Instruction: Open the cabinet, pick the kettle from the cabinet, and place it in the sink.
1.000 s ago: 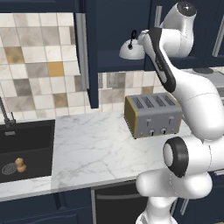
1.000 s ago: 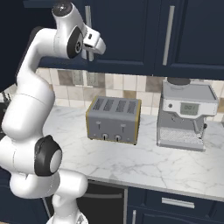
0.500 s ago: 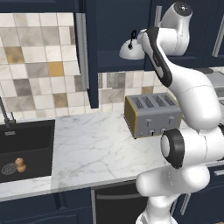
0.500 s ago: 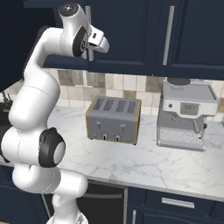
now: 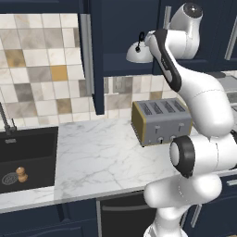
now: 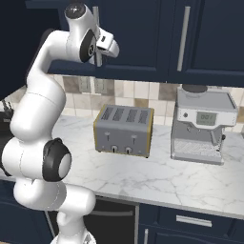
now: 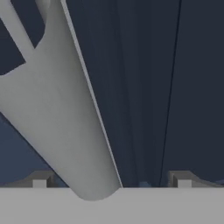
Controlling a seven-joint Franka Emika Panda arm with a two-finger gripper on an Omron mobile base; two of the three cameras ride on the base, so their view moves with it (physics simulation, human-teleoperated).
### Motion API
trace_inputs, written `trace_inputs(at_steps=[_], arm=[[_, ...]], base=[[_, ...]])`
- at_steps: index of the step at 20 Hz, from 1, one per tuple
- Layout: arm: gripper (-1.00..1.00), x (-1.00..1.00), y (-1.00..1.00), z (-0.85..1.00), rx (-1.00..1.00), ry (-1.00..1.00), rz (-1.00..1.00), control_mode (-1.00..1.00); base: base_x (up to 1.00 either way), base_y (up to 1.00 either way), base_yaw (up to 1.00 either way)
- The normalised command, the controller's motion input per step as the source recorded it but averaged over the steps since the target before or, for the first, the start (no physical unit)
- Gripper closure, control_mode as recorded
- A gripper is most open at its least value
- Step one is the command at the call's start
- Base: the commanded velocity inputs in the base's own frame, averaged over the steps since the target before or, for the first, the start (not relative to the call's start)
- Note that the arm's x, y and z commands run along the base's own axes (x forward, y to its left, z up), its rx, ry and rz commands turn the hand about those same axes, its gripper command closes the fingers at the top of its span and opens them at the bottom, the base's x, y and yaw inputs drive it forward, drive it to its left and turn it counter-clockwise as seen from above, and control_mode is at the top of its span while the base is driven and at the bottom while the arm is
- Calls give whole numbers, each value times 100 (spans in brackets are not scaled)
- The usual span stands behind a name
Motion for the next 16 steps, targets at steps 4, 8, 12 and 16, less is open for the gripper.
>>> trace_inputs(at_steps=[4, 8, 12, 16], arm=[[100, 34, 6, -11, 0, 0, 0, -100], [100, 31, 7, -10, 0, 0, 0, -100], [100, 17, 10, -9, 1, 0, -1, -100], [100, 11, 15, -8, 6, 0, -3, -100]], base=[[0, 0, 0], [0, 0, 0], [0, 0, 0], [0, 0, 0]])
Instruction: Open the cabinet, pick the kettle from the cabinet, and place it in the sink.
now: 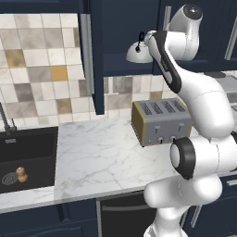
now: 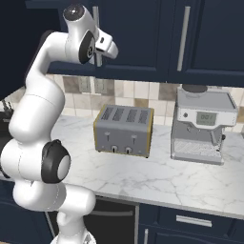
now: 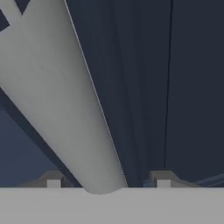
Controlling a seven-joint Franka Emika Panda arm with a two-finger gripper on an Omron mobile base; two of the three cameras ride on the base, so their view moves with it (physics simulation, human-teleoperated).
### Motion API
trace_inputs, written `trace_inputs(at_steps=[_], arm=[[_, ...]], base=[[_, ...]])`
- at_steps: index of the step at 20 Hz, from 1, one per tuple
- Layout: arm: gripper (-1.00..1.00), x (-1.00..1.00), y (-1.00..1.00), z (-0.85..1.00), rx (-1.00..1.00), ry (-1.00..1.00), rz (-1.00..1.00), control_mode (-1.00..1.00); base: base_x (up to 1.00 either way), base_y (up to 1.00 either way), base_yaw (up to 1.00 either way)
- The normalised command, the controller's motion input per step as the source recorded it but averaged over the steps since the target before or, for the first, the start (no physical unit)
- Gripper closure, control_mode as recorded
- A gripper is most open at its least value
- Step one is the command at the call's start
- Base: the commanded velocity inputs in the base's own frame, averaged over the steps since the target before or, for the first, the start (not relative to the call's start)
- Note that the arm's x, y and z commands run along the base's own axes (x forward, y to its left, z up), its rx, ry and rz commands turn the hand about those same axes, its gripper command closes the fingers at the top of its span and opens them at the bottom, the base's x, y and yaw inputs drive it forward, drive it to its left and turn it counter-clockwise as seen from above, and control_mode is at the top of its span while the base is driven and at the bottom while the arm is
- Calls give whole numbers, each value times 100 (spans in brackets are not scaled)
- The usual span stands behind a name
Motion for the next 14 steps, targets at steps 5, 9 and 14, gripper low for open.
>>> trace_inputs(at_steps=[5, 9, 14], arm=[[100, 7, 17, -3, 6, 0, -4, -100], [100, 6, 19, 0, 5, 0, -7, -100], [100, 1, 17, -2, 6, 0, -4, -100]], base=[[0, 0, 0], [0, 0, 0], [0, 0, 0]])
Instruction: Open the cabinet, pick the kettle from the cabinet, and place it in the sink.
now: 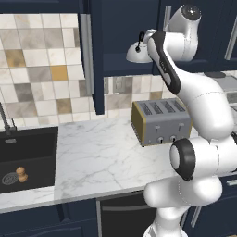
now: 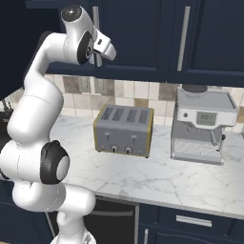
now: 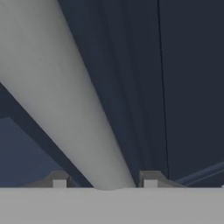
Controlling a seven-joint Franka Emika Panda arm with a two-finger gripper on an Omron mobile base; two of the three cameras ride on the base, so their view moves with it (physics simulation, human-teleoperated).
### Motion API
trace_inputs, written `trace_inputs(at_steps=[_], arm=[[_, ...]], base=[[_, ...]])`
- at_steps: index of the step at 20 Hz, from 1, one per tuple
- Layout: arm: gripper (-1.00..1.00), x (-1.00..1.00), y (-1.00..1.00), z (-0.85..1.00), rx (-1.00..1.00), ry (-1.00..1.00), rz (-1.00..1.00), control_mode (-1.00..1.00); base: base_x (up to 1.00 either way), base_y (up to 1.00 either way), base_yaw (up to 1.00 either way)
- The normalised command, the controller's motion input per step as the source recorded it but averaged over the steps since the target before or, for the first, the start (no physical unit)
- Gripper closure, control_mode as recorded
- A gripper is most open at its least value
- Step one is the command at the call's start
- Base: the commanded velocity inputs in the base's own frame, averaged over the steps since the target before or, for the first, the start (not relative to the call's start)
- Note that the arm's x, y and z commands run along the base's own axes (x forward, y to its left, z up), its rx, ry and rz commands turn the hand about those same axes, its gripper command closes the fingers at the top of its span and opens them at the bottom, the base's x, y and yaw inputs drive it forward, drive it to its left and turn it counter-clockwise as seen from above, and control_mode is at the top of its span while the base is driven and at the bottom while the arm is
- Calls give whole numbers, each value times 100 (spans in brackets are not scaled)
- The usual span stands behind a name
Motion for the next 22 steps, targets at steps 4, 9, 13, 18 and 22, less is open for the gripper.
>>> trace_inputs(at_steps=[4, 9, 13, 18, 22], arm=[[100, -5, 17, -8, 7, 0, 0, -100], [100, -21, 9, -9, 6, 0, 0, -100], [100, -34, 3, -11, 6, 0, 0, -100], [100, -41, 1, -11, 3, 0, 0, -100], [100, -50, -3, -8, 2, 0, 0, -100]], base=[[0, 0, 0], [0, 0, 0], [0, 0, 0], [0, 0, 0], [0, 0, 0]])
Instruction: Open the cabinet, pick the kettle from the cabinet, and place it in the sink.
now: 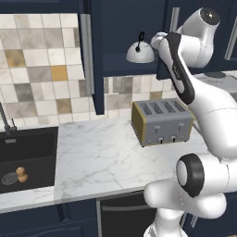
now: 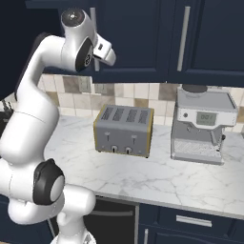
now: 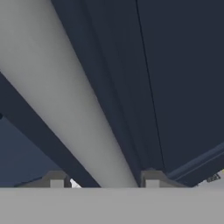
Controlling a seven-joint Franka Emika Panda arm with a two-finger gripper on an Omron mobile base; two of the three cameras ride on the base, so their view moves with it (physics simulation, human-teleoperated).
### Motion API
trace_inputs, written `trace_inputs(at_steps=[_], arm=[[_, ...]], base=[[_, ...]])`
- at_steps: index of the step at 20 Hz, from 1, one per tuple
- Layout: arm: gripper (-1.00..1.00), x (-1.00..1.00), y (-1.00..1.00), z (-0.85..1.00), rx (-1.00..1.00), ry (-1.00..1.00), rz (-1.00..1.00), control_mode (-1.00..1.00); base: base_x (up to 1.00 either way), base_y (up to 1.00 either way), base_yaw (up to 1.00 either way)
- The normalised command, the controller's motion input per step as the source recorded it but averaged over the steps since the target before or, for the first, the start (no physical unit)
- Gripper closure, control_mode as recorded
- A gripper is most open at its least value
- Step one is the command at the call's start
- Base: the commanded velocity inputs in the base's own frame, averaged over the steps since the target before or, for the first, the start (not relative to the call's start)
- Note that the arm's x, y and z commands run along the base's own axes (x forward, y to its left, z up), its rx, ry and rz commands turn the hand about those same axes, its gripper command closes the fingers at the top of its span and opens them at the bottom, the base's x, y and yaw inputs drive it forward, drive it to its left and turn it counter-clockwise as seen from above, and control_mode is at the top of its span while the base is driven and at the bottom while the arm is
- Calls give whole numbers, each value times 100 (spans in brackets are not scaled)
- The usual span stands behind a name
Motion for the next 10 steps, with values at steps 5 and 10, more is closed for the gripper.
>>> trace_inputs(at_steps=[5, 10], arm=[[100, -54, -8, -5, 1, 0, 0, -100], [100, -56, -12, -4, 3, 0, 0, -100]], base=[[0, 0, 0], [0, 0, 0]])
